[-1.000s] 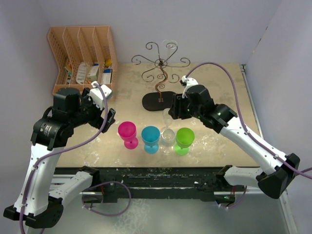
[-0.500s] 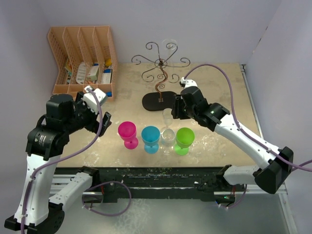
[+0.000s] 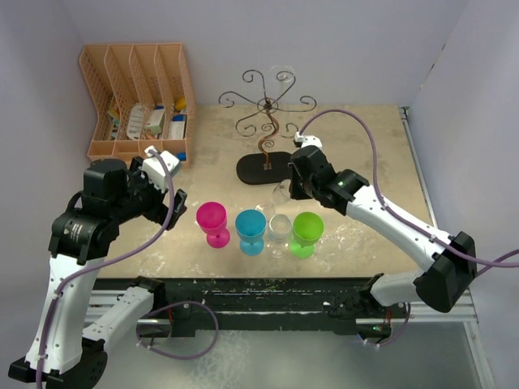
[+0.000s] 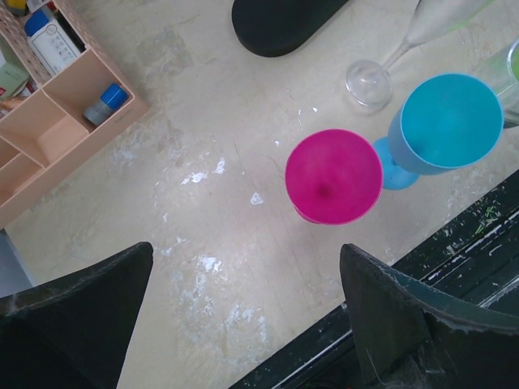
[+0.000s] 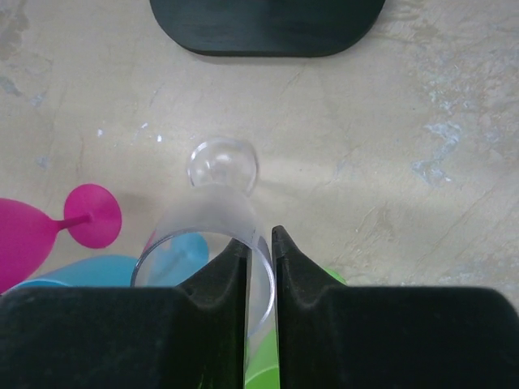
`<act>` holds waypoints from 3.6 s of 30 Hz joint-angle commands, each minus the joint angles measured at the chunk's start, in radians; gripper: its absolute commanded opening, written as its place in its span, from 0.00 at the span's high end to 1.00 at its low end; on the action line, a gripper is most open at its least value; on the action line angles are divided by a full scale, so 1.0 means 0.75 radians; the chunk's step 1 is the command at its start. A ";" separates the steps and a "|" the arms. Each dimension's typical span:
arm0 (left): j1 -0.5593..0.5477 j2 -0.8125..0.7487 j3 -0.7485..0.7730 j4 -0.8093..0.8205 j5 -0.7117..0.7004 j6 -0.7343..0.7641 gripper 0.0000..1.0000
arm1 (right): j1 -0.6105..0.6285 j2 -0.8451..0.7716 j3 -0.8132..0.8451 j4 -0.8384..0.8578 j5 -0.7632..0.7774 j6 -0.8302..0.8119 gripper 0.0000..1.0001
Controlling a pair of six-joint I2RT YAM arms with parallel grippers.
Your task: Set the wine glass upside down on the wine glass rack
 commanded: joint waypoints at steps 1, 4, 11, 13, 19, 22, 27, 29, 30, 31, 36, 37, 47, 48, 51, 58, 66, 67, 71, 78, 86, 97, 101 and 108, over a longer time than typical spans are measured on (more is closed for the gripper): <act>0.011 -0.008 -0.012 0.044 0.010 -0.014 0.00 | 0.005 0.053 0.002 -0.049 0.055 0.022 0.85; 0.011 -0.007 -0.020 0.048 0.010 -0.017 0.00 | 0.005 0.086 0.027 -0.077 0.060 0.028 0.80; 0.011 -0.009 -0.026 0.057 0.010 -0.024 0.00 | 0.005 0.070 0.077 -0.120 0.086 0.018 1.00; 0.011 -0.006 -0.020 0.055 0.012 -0.023 0.00 | 0.005 0.006 0.082 -0.122 0.126 0.003 1.00; 0.011 0.033 0.041 0.027 0.138 -0.025 0.00 | 0.006 -0.294 0.029 -0.001 0.114 -0.024 1.00; 0.011 0.069 0.111 -0.009 0.321 -0.038 0.00 | 0.005 -0.442 -0.008 0.037 0.105 -0.027 1.00; 0.011 0.100 0.258 -0.110 0.701 0.006 0.00 | 0.006 -0.561 0.027 -0.032 0.071 -0.115 1.00; 0.011 0.071 0.302 -0.046 0.770 -0.088 0.00 | 0.006 -0.590 0.079 -0.091 0.038 -0.143 1.00; 0.012 0.054 0.312 0.005 0.768 -0.161 0.00 | 0.006 -0.611 0.092 -0.094 0.000 -0.163 1.00; 0.011 0.034 0.325 0.055 0.758 -0.238 0.00 | 0.006 -0.635 0.104 -0.090 -0.042 -0.179 1.00; 0.034 0.012 0.445 0.187 0.706 -0.541 0.00 | 0.005 -0.746 0.145 0.064 -0.428 -0.228 1.00; 0.040 0.024 0.465 0.199 0.727 -0.610 0.00 | 0.006 -0.749 0.169 0.097 -0.501 -0.224 1.00; 0.129 0.091 0.578 0.545 0.734 -1.121 0.00 | 0.006 -0.651 0.436 0.240 -0.483 -0.278 1.00; 0.135 0.090 0.551 0.603 0.752 -1.176 0.00 | 0.006 -0.641 0.432 0.302 -0.466 -0.299 1.00; 0.136 0.049 0.337 0.874 0.740 -1.439 0.00 | 0.005 -0.612 0.373 0.549 -0.413 -0.309 1.00; 0.137 0.121 -0.034 1.619 0.688 -1.873 0.13 | 0.006 -0.469 0.243 1.067 -0.371 -0.306 1.00; 0.136 0.446 0.156 1.867 0.644 -1.974 0.12 | 0.008 -0.240 0.226 1.419 -0.297 -0.319 1.00; 0.136 0.487 0.182 1.867 0.642 -1.978 0.12 | 0.008 -0.218 0.228 1.444 -0.291 -0.322 1.00; 0.136 0.607 0.264 1.903 0.602 -1.960 0.16 | 0.008 -0.129 0.267 1.501 -0.324 -0.323 1.00; 0.136 0.749 0.360 1.947 0.577 -1.958 0.18 | 0.009 -0.019 0.299 1.539 -0.353 -0.286 1.00; 0.134 0.785 0.412 2.040 0.526 -1.947 0.91 | 0.060 0.036 0.292 1.549 -0.343 -0.268 1.00; 0.050 0.704 0.493 1.972 0.501 -1.818 0.66 | 0.294 0.087 0.372 1.388 -0.345 -0.345 1.00; 0.047 0.629 0.469 1.862 0.443 -1.730 0.49 | 0.386 0.015 0.250 1.500 -0.203 -0.379 1.00; 0.046 0.639 0.460 1.771 0.451 -1.603 0.34 | 0.431 -0.089 0.137 1.648 -0.062 -0.465 1.00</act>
